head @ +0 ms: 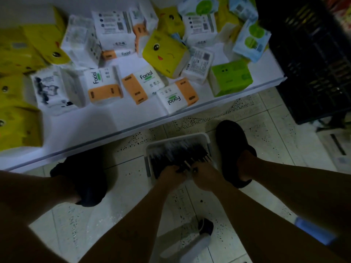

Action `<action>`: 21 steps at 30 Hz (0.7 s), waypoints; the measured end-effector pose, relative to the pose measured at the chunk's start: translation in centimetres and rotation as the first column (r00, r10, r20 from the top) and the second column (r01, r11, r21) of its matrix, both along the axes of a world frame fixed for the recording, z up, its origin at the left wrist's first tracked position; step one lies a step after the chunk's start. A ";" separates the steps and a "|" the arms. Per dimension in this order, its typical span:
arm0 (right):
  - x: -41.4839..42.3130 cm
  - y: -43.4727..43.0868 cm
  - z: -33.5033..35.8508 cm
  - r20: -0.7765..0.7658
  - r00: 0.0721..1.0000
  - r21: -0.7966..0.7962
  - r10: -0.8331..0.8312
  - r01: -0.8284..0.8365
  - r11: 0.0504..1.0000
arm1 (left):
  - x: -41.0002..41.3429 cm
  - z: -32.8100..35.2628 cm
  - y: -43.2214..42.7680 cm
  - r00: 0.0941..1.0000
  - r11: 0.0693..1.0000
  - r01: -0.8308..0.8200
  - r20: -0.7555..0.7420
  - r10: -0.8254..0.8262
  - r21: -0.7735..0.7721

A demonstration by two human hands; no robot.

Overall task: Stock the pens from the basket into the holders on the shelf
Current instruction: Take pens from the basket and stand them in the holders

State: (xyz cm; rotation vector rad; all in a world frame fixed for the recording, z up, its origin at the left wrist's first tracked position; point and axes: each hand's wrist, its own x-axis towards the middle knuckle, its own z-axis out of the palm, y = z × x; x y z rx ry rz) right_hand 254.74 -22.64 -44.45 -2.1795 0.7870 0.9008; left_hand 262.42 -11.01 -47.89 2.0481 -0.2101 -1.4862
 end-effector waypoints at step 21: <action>1.5 2.4 -3.1 -0.045 0.960 -0.065 0.276 -0.278 0.958 | -0.3 -1.8 1.4 0.998 0.998 -0.057 0.032 0.056 0.034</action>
